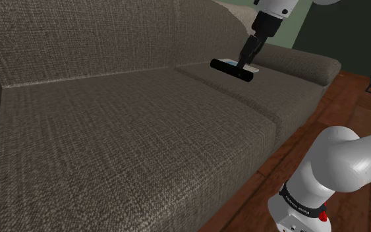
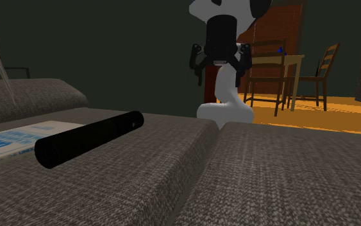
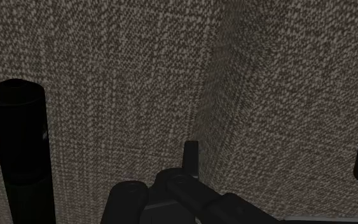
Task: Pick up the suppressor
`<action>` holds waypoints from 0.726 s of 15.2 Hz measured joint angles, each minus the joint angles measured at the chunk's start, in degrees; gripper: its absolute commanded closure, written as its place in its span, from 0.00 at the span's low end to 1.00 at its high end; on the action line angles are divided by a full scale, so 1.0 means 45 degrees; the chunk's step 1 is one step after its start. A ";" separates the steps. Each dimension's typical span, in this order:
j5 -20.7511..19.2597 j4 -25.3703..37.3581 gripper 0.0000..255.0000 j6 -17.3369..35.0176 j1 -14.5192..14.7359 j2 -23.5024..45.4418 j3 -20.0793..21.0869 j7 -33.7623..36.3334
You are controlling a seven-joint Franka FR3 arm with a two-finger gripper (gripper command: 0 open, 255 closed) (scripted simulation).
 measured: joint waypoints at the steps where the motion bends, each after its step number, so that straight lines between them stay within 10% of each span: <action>1: 0.0000 0.0000 0.00 0.0000 0.0000 0.0000 0.0000 0.0000; 11: 0.0200 0.2772 0.00 -0.0061 -0.0387 0.3821 -0.2459 -0.1881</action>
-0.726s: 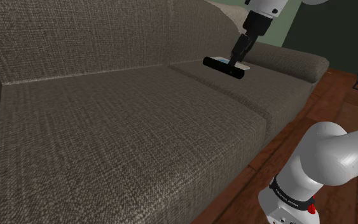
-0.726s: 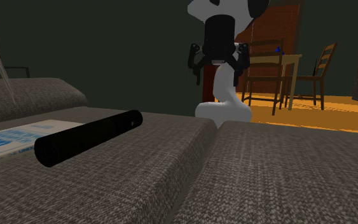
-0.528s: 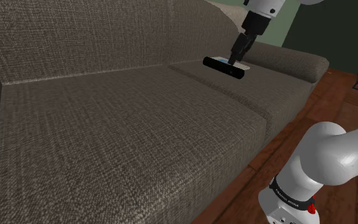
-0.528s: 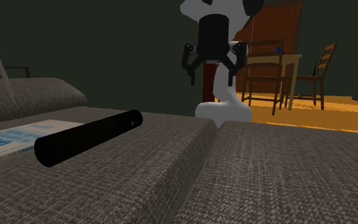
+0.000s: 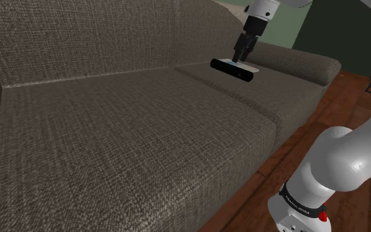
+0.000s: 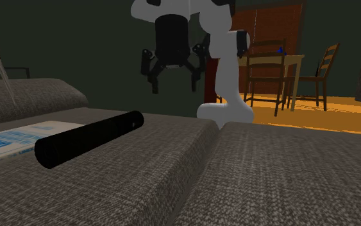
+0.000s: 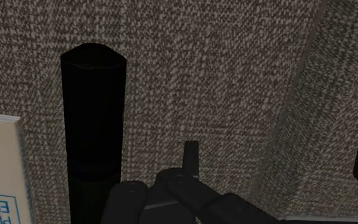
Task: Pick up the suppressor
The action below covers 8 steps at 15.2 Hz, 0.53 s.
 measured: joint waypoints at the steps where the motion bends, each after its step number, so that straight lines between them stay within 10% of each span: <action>1: 0.0080 0.0282 0.00 -0.0019 -0.0038 0.0413 -0.0266 -0.0231; 8: 0.1186 0.3233 0.00 -0.0718 -0.0382 0.3912 -0.2070 -0.1950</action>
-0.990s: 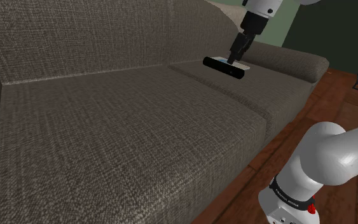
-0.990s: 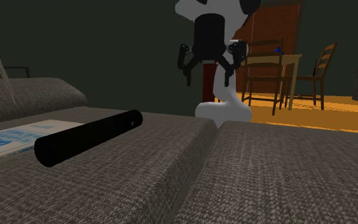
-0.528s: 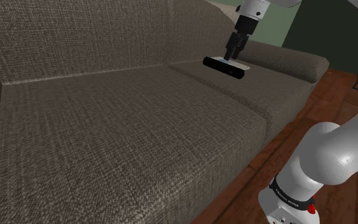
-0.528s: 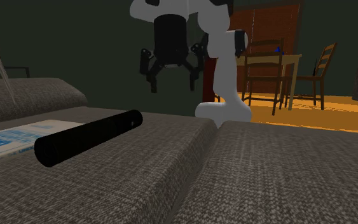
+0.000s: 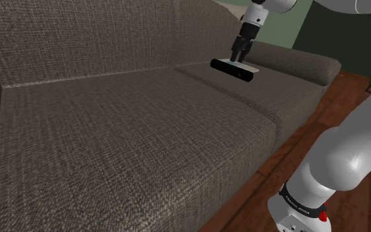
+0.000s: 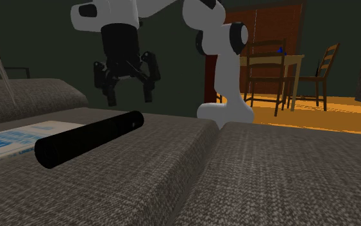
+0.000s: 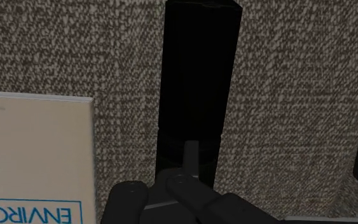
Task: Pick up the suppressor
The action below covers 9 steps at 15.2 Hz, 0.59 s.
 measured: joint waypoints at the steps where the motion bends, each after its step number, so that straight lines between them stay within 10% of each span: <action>1: 0.0242 0.0512 0.00 -0.0165 -0.0059 0.0565 -0.0189 -0.0185; 9: 0.1061 0.1466 0.00 -0.0097 -0.0480 0.2356 -0.0811 -0.1121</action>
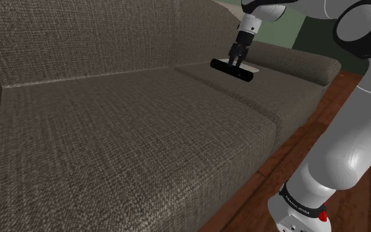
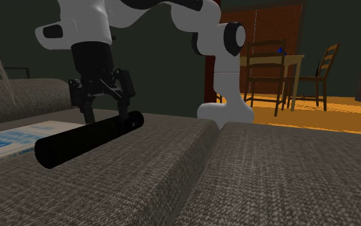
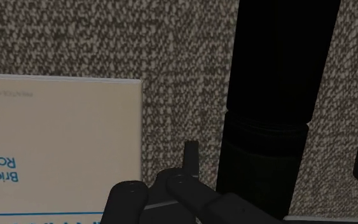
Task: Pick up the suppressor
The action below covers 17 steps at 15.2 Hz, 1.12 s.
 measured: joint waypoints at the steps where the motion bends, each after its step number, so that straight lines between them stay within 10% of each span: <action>1: -0.0010 -0.0217 0.00 0.0187 0.0003 -0.0028 0.0003 -0.0026; 3: -0.0025 -0.0585 0.00 0.0507 0.0015 -0.0077 0.0013 -0.0060; 4: -0.0027 -0.0660 1.00 0.0578 0.0020 -0.0085 0.0017 -0.0064; 17: -0.0025 -0.0323 1.00 0.0265 0.0019 -0.0069 0.0016 -0.0006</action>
